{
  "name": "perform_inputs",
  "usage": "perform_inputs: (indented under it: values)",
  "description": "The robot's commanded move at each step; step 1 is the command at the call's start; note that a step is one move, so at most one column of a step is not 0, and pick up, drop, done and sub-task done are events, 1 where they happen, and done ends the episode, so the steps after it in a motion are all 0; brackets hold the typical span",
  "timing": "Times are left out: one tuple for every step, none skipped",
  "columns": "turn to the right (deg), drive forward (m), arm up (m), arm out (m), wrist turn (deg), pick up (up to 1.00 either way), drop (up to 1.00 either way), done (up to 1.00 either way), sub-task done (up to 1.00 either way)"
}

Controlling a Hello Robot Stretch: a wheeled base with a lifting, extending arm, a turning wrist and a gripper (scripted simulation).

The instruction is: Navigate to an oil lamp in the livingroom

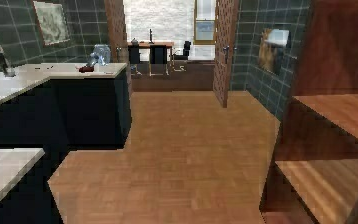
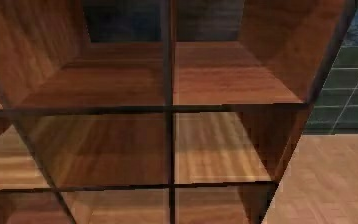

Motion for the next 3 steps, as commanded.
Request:
perform_inputs:
  values:
    - [0.0,1.00,0.00,0.00,0.0,0.00,0.00,0.00,0.00]
    - [0.0,1.00,0.00,0.00,0.0,0.00,0.00,0.00,0.00]
    - [0.0,1.00,0.00,0.00,0.0,0.00,0.00,0.00,0.00]
